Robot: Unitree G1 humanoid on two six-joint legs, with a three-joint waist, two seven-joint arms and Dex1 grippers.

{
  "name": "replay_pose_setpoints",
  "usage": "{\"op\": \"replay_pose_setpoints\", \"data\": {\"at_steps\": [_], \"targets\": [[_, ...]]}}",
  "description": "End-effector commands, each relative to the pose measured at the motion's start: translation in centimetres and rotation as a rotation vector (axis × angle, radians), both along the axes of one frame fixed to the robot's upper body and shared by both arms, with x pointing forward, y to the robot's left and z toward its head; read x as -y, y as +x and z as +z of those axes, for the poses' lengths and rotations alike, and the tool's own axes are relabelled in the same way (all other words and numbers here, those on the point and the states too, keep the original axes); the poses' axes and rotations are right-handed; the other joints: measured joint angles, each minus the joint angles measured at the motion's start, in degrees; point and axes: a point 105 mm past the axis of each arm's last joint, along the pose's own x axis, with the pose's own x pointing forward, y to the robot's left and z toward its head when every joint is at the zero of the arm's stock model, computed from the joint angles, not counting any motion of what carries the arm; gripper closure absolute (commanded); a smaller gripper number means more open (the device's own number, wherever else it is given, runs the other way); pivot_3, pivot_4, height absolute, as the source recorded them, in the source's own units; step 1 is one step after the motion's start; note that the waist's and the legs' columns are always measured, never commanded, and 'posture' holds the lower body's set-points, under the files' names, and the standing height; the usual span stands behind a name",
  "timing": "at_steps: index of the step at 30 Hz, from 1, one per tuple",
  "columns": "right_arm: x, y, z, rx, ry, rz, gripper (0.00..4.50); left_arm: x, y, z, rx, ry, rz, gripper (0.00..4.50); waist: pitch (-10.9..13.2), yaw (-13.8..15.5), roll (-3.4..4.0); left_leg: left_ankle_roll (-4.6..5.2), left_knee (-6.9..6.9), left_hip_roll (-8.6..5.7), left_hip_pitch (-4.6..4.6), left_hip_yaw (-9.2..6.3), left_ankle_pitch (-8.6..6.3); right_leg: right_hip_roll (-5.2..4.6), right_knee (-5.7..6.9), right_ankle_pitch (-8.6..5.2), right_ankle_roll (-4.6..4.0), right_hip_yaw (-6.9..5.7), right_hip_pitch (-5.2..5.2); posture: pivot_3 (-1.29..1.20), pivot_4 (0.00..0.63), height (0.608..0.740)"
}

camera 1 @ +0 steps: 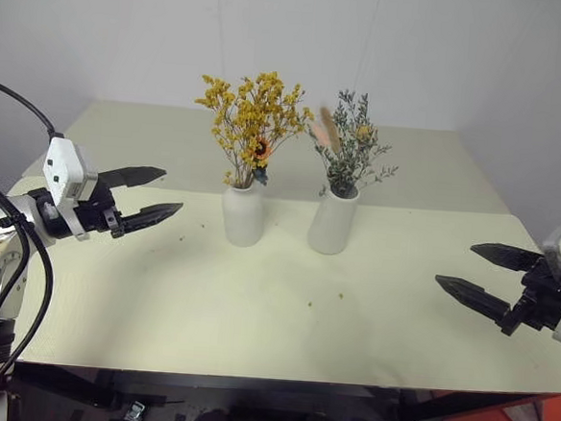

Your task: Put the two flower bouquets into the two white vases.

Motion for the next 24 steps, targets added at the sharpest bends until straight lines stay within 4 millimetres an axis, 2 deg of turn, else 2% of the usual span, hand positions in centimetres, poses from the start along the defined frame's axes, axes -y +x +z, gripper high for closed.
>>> {"op": "replay_pose_setpoints", "data": {"at_steps": [1, 24], "targets": [[0.0, -0.6, 1.1, 0.071, -0.027, -0.009, 0.00, -0.3, 0.3, 0.8, 0.028, 0.053, 0.006, 1.28, 0.00, 0.03, 0.00, 0.00, 0.00, 0.00, -0.01, 0.00, 0.00, 0.00, 0.00, 0.01, 0.02, 0.00, 0.00, 0.00, 0.150, 0.740], [-0.1, -1.3, 1.0, 0.095, -0.034, -0.044, 0.00, 1.2, 1.4, 1.1, 0.030, 0.061, -0.052, 1.28, 0.00, 0.04, -0.01, 0.00, 0.01, -0.02, -0.01, -0.01, 0.00, -0.01, 0.01, 0.08, 0.13, 0.01, 0.02, 0.00, 0.150, 0.740]]}}
